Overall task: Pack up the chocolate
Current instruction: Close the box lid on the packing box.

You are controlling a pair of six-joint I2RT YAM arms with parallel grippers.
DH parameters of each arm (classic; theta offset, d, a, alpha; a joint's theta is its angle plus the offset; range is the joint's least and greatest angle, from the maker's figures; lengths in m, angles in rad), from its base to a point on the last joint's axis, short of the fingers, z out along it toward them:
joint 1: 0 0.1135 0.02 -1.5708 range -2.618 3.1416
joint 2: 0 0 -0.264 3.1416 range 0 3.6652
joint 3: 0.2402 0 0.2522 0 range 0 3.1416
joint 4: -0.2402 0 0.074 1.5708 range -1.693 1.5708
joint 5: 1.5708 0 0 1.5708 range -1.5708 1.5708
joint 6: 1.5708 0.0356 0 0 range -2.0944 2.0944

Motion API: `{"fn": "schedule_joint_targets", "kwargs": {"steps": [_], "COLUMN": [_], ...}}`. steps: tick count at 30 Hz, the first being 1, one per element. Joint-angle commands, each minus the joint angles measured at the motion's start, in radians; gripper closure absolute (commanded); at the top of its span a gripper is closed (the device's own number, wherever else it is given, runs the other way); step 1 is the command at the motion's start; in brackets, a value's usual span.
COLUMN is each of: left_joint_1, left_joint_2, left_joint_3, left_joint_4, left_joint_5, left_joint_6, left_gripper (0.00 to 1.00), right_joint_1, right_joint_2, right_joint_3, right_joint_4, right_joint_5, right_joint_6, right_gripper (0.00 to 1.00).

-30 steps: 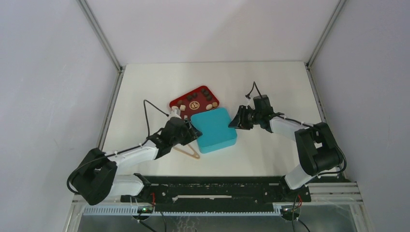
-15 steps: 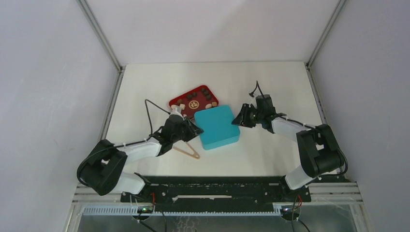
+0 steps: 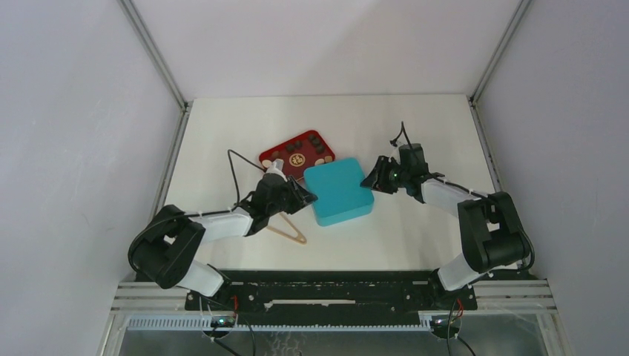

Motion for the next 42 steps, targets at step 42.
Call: {"fn": "schedule_joint_targets", "kwargs": {"steps": [42], "left_joint_1": [0.074], "left_joint_2": [-0.119], "left_joint_3": [0.212], "left_joint_4": [-0.245], "left_joint_5": [-0.043], "left_joint_6": [0.218], "left_gripper": [0.42], "right_joint_1": [-0.100], "right_joint_2": [-0.209], "right_joint_3": [-0.105], "right_joint_4": [-0.137], "right_joint_5": [0.003], "right_joint_6": [0.063], "right_gripper": [0.56]}}
